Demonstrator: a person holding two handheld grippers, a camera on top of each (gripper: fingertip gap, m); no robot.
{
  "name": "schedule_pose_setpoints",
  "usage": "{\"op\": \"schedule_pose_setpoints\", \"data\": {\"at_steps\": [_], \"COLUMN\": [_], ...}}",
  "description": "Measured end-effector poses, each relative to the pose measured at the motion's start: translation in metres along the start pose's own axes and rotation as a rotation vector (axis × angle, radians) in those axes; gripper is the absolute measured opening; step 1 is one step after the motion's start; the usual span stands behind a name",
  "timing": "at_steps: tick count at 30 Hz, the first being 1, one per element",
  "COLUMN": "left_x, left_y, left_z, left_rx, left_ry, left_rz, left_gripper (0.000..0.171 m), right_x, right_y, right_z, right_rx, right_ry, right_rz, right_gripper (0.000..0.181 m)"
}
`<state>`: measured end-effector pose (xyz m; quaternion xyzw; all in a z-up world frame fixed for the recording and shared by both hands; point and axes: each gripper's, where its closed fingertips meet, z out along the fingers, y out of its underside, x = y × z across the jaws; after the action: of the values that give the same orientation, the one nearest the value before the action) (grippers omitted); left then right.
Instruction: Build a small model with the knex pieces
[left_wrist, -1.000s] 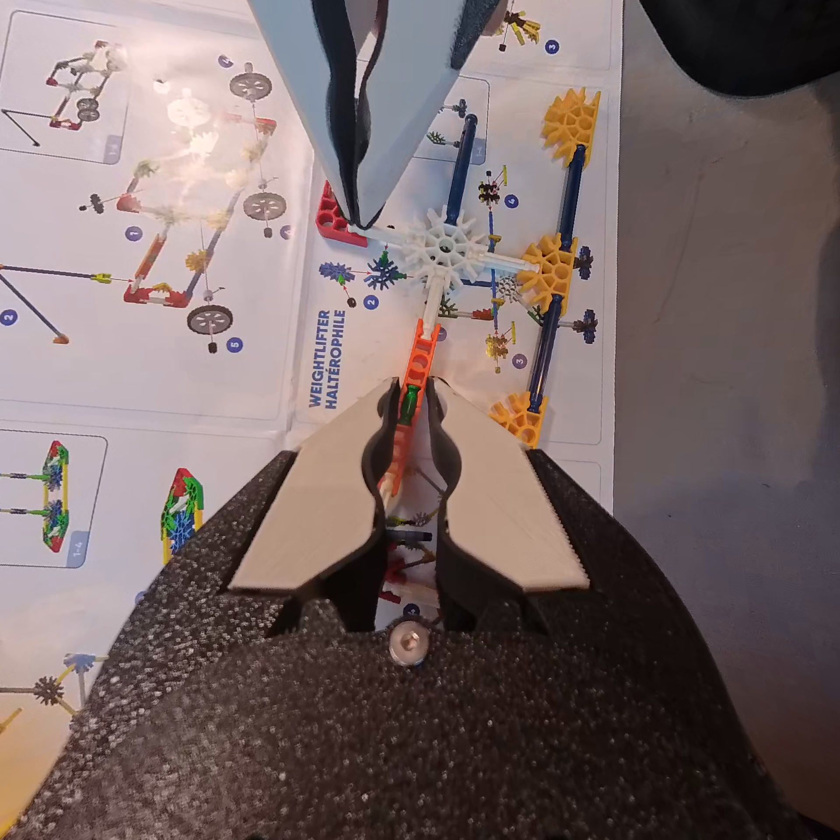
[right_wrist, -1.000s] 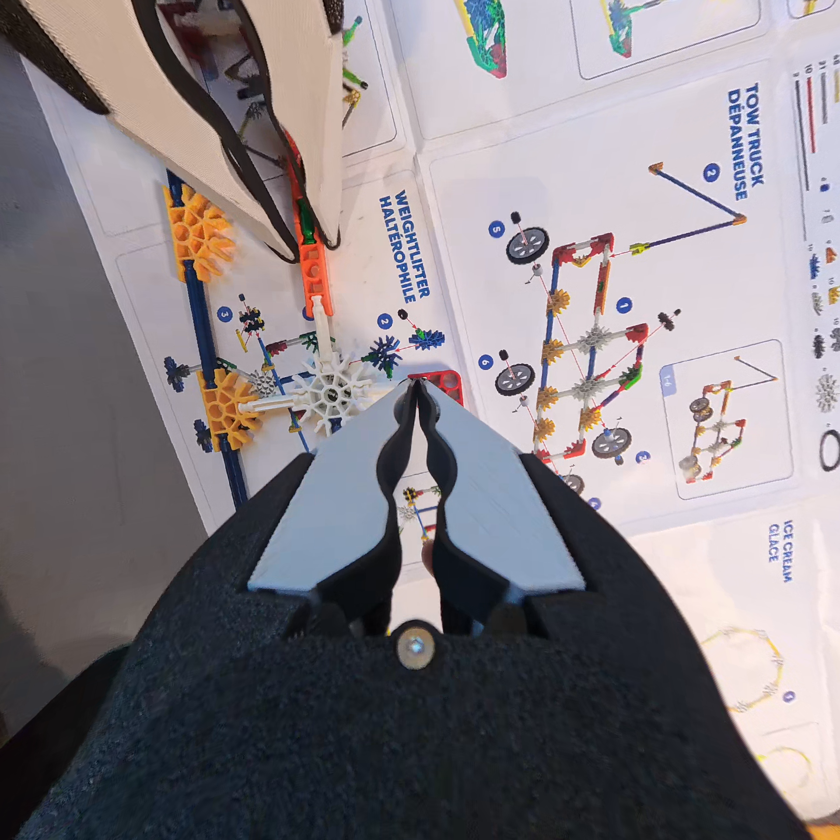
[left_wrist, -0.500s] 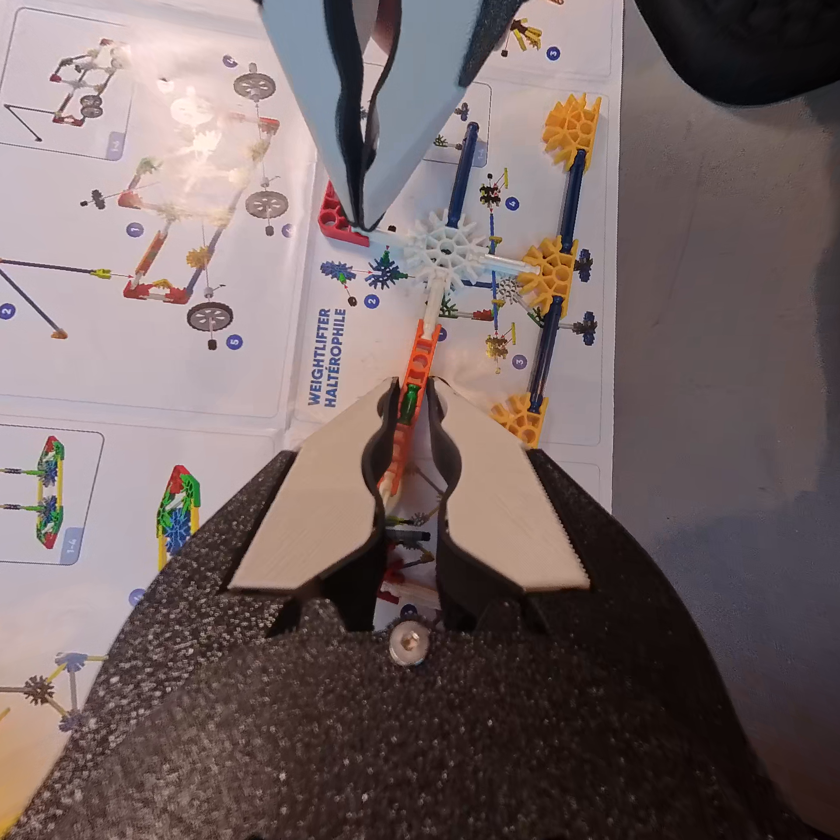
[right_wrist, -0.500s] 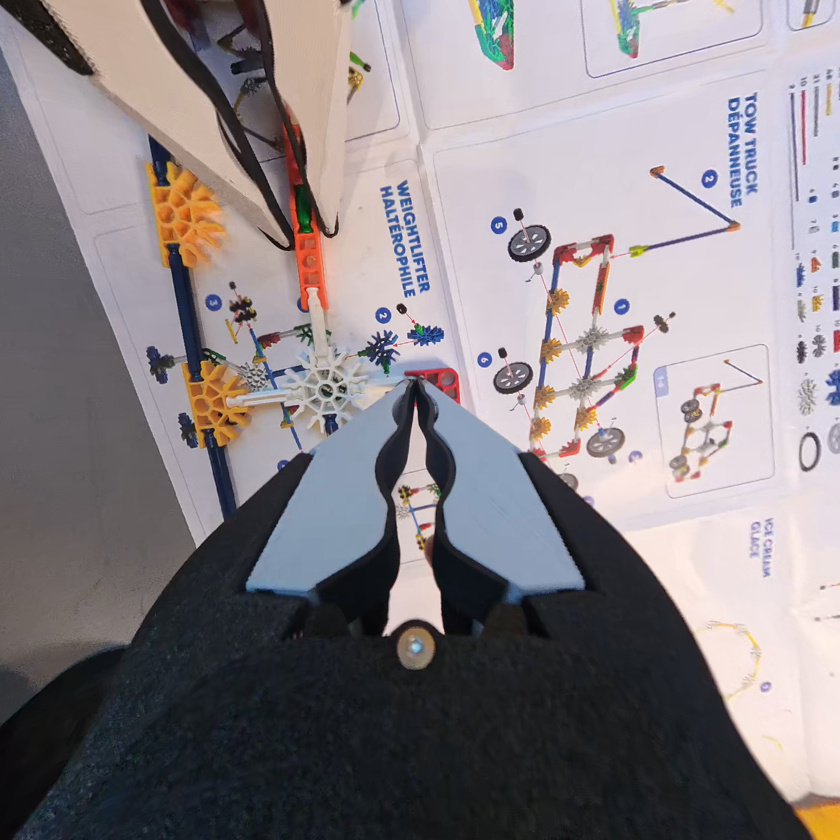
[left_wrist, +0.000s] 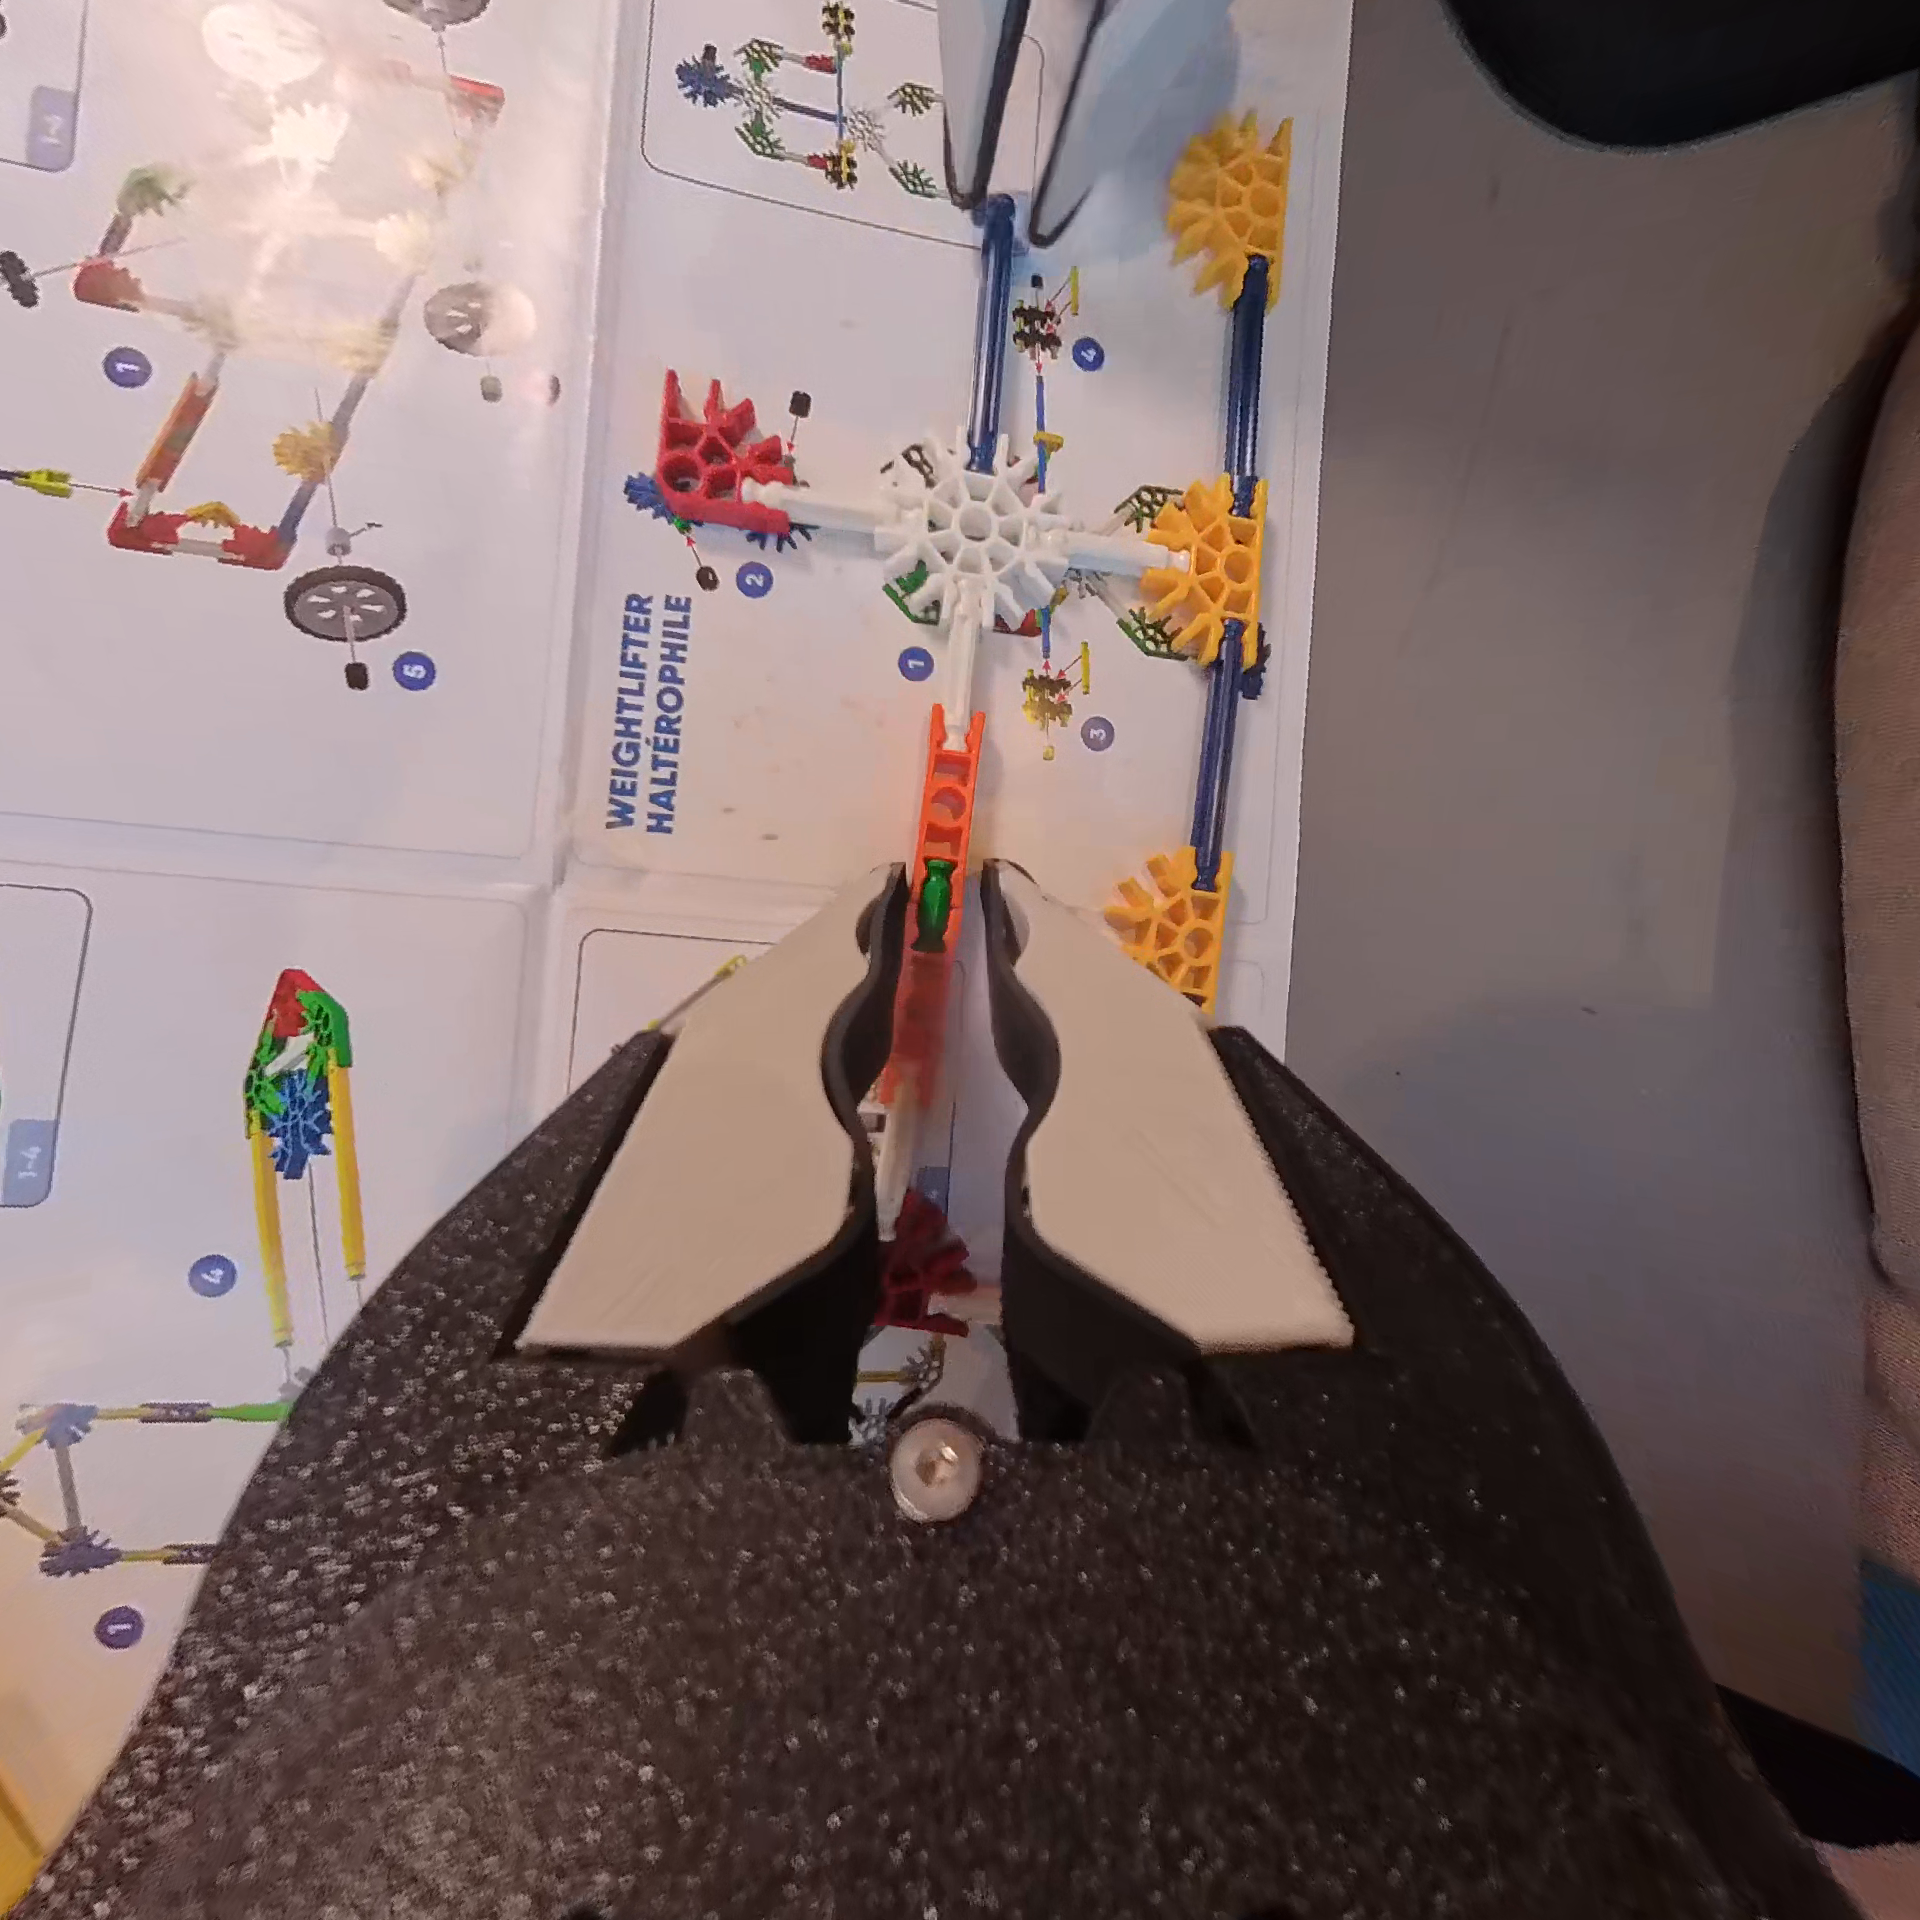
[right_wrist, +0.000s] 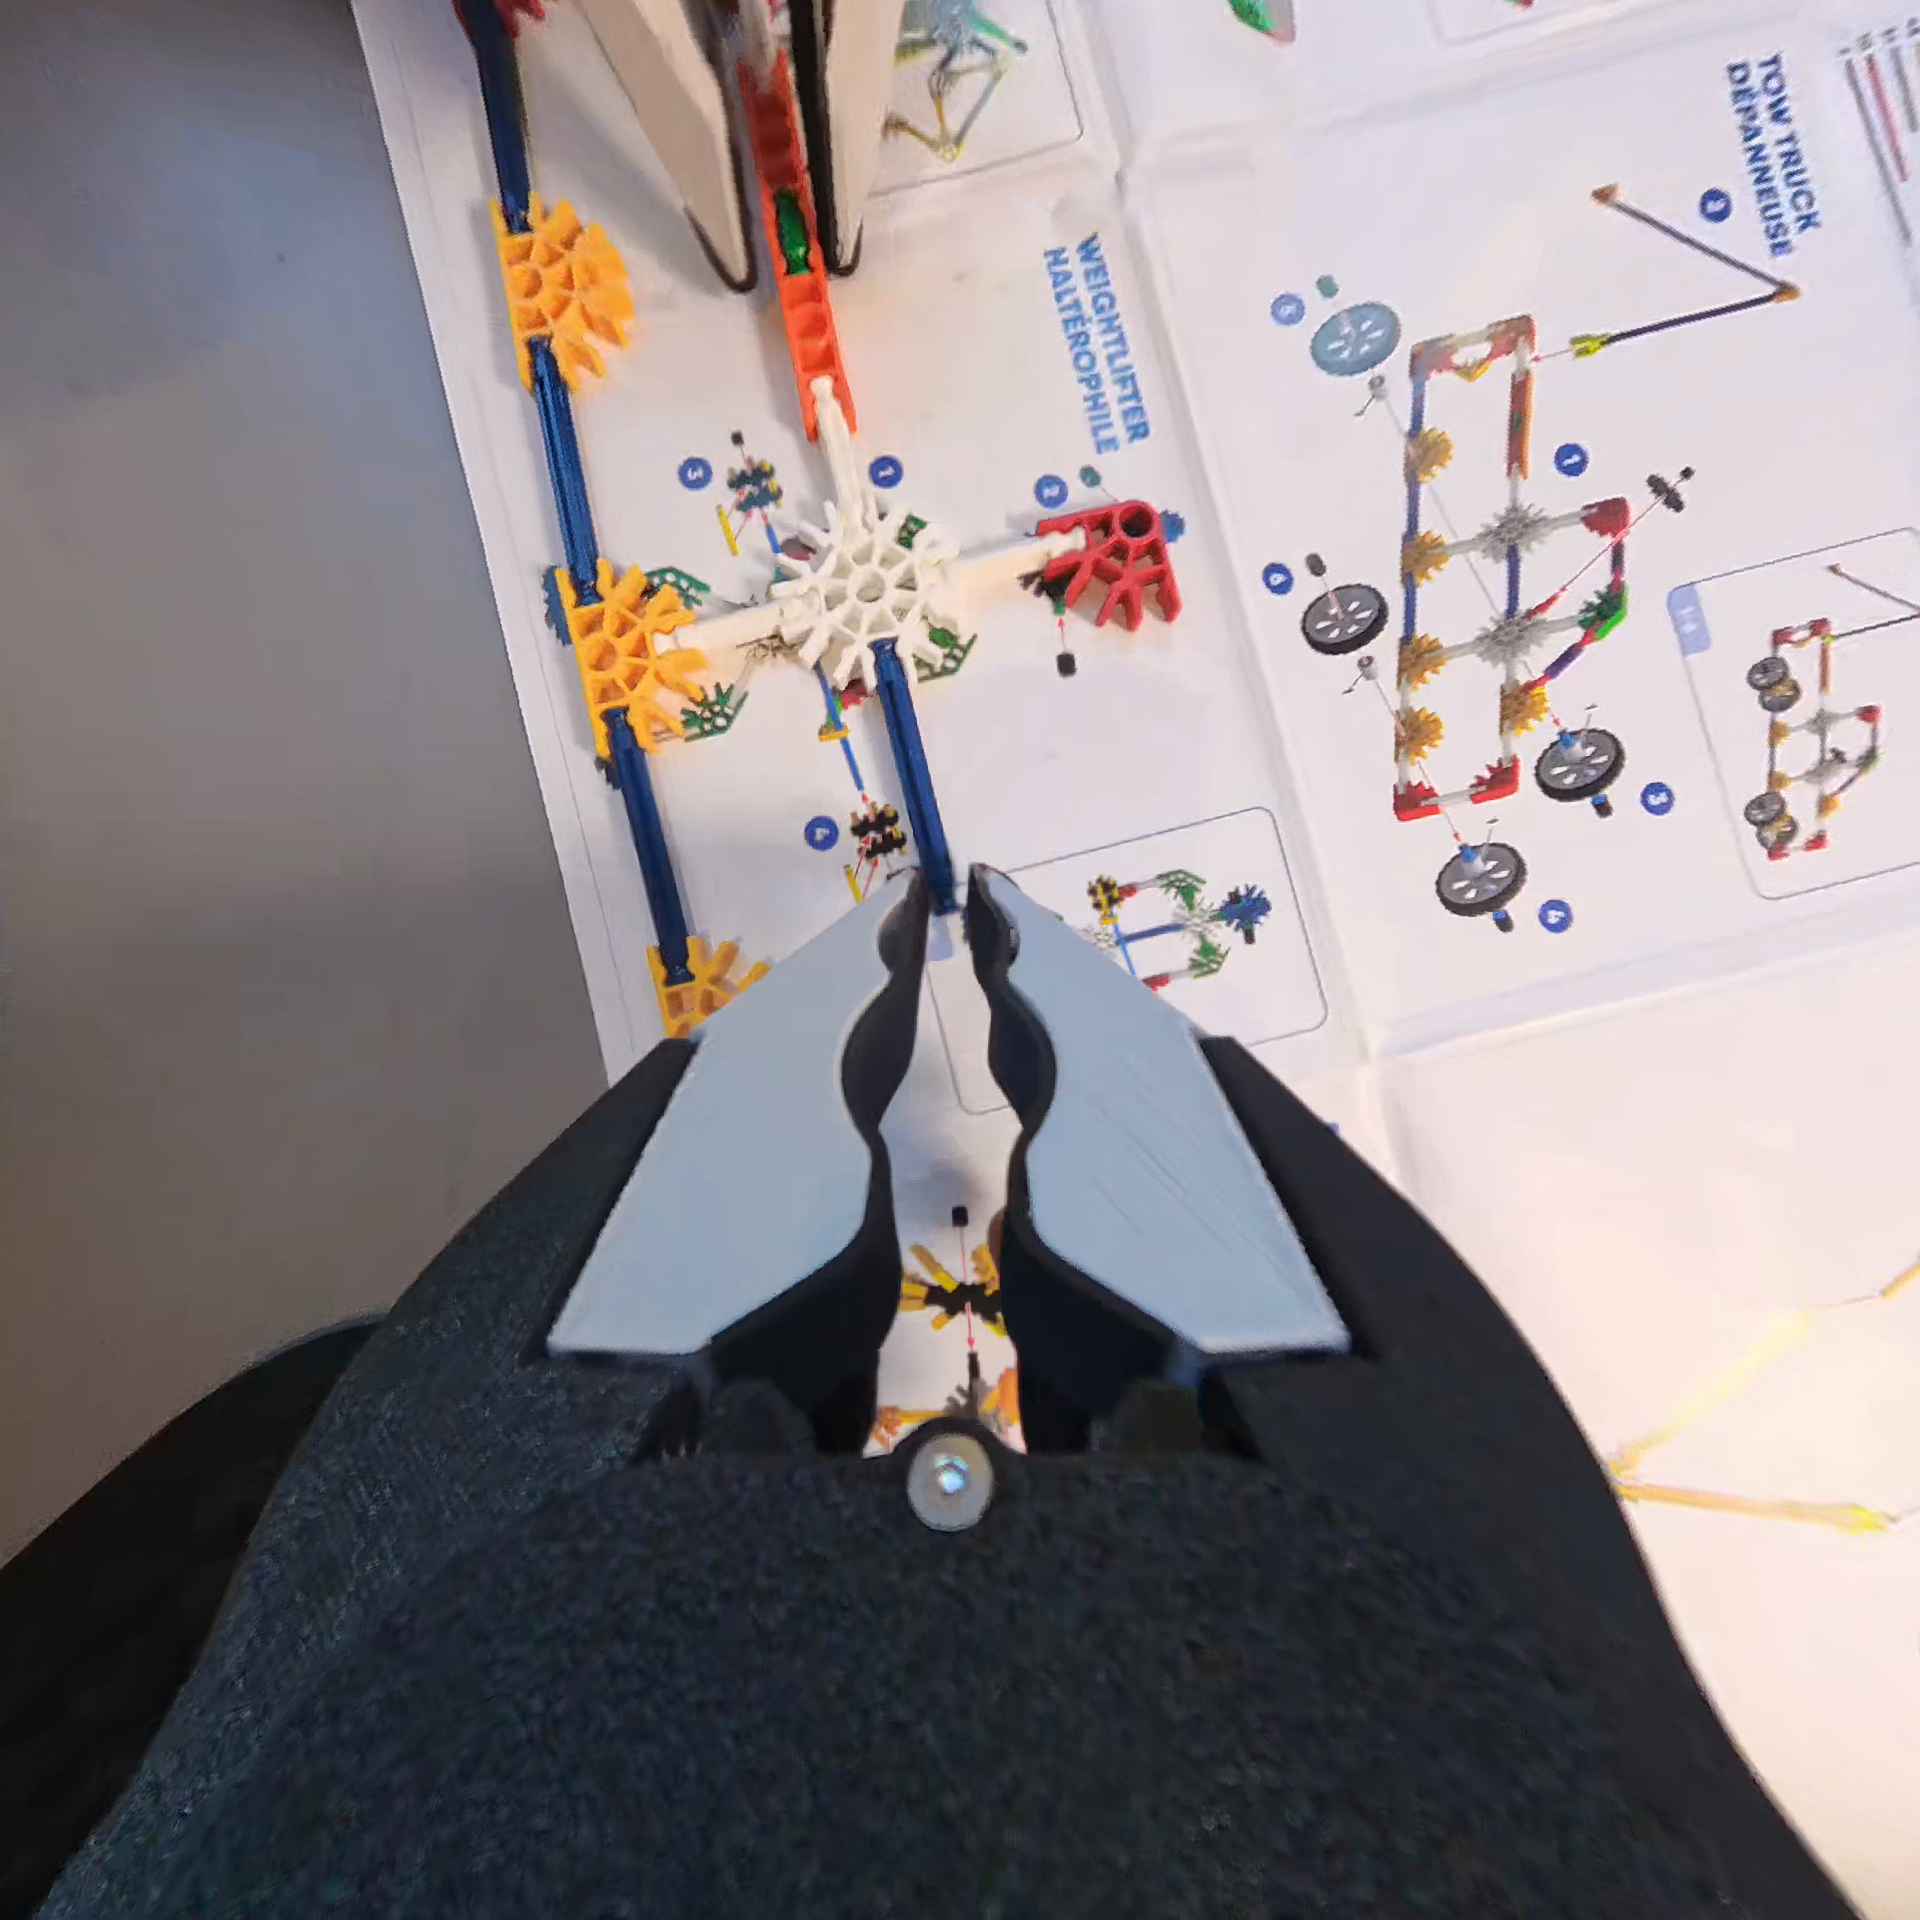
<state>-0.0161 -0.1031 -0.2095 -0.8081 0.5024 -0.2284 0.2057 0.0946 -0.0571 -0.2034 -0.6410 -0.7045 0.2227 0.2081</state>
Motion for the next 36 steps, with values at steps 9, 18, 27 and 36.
{"op": "schedule_pose_setpoints", "data": {"at_steps": [9, 18, 27, 36], "left_x": [-0.002, -0.008, -0.013, -0.015], "left_y": [0.002, 0.005, 0.006, -0.003], "left_z": [-0.011, -0.004, -0.007, -0.012], "left_rx": [0.058, 0.033, 0.035, 0.119], "left_ry": [-0.006, -0.021, -0.033, -0.034], "left_rz": [0.057, 0.006, -0.053, -0.017], "left_gripper": [0.018, 0.008, 0.008, 0.019], "right_x": [0.024, 0.045, 0.081, 0.097], "right_y": [-0.008, -0.019, -0.023, -0.029], "right_z": [0.005, -0.002, -0.006, -0.003], "right_rx": [0.031, 0.221, 0.364, 0.349], "right_ry": [0.015, 0.106, 0.255, 0.302], "right_rz": [-0.014, 0.05, 0.168, 0.202], "right_gripper": [0.001, 0.014, 0.014, 0.014]}}
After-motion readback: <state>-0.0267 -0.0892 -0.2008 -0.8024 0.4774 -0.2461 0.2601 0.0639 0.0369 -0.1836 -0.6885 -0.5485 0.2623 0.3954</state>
